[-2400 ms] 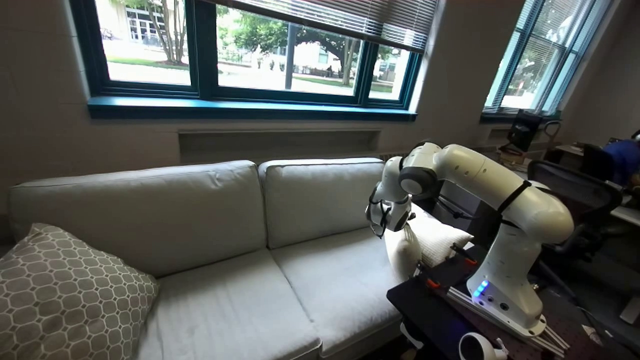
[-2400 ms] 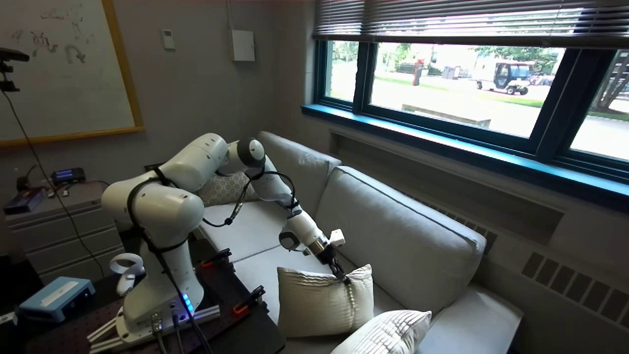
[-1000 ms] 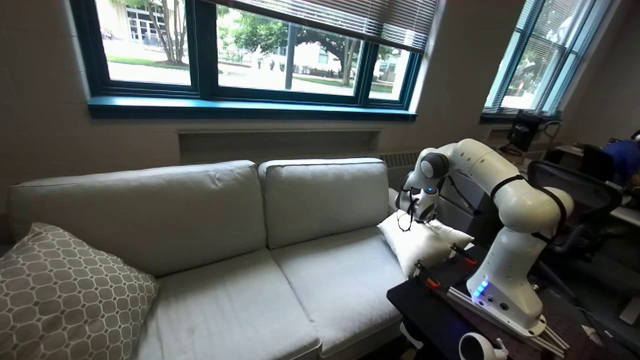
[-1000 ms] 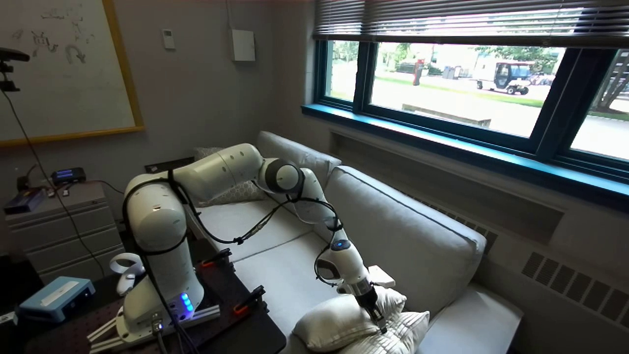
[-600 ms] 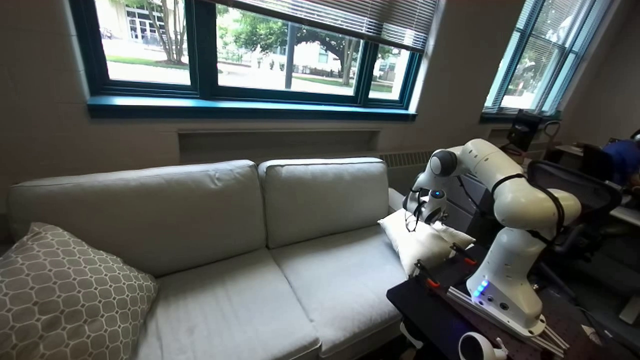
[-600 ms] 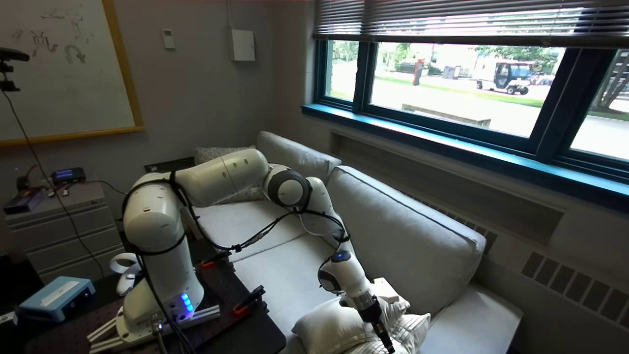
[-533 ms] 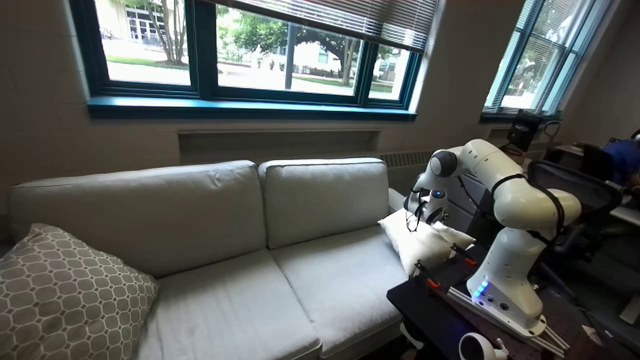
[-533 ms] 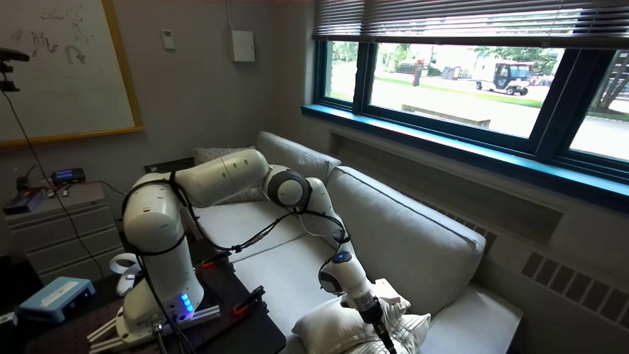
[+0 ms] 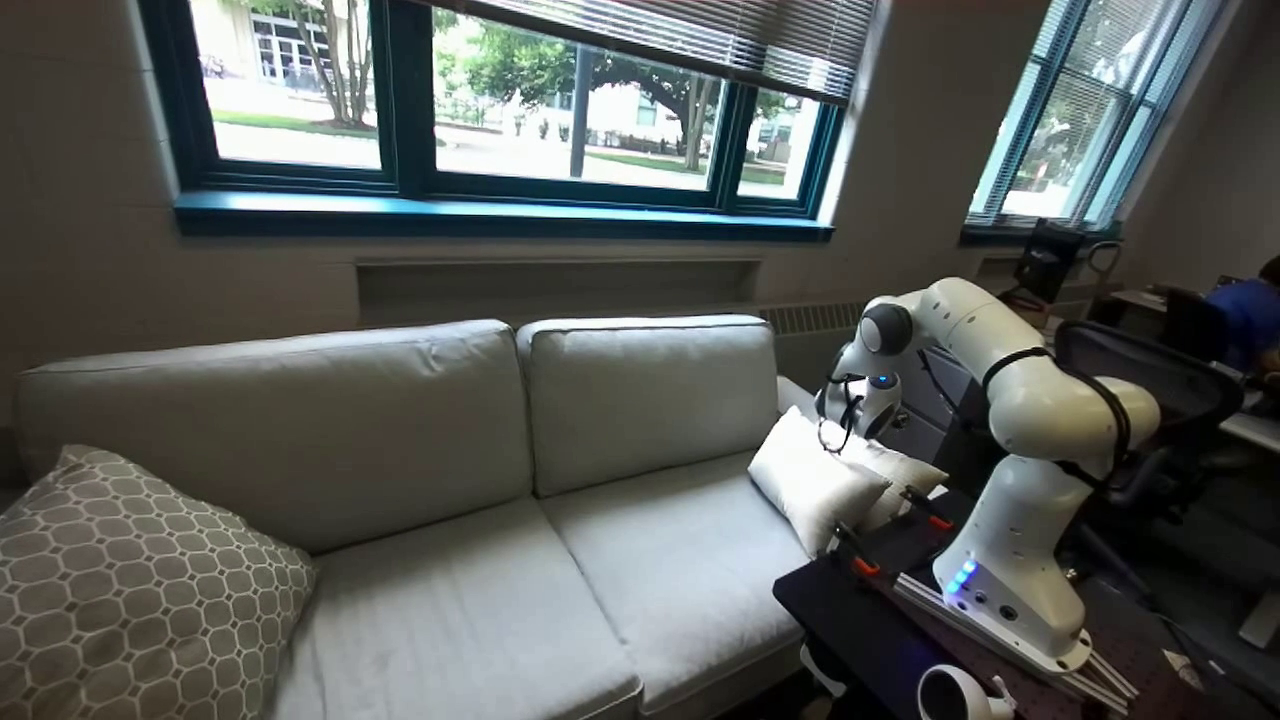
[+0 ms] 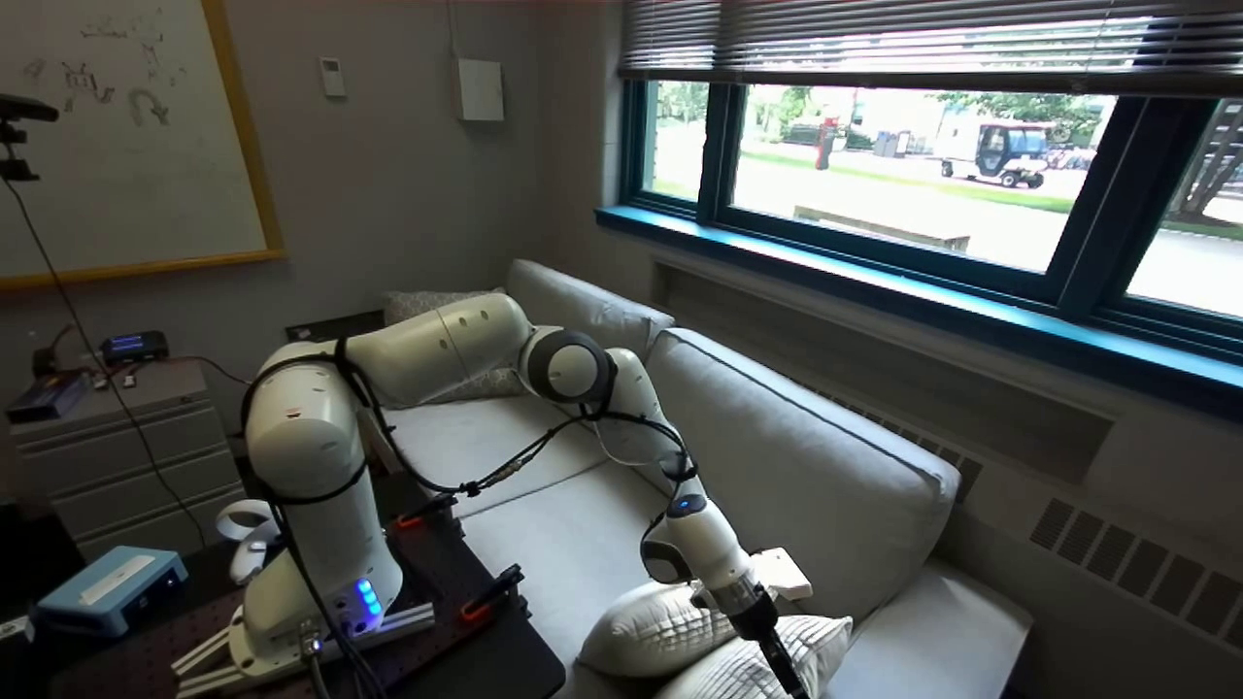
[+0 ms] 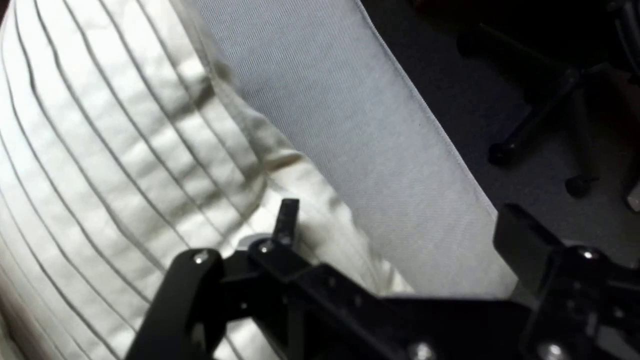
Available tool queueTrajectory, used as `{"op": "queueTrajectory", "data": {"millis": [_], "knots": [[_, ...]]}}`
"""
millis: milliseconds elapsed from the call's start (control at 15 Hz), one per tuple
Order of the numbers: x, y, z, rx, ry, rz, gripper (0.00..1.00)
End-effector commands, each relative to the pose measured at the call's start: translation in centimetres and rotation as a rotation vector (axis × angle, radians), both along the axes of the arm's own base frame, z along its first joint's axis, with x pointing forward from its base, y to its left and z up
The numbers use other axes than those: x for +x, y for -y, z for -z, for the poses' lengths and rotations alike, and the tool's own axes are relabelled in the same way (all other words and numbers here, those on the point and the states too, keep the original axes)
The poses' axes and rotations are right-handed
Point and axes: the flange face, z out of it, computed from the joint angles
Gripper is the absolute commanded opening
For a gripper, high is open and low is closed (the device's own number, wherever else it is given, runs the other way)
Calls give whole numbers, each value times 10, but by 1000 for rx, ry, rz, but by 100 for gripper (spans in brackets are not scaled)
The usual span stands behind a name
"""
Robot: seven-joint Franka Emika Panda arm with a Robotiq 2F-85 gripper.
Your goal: Arrange the cushions, one in front of the other, against the arm rest
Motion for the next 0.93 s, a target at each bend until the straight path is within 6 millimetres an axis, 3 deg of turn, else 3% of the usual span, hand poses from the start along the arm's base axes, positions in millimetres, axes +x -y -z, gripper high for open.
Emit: {"op": "queueTrajectory", "data": {"millis": [0, 267, 400, 667, 867], "knots": [[11, 9, -26, -23, 73, 39, 100], [38, 10, -56, 12, 158, 9, 100], [64, 8, -80, 48, 215, -58, 100], [97, -2, -120, 136, 314, -189, 100], [106, -29, -144, 226, 359, -323, 100]]}}
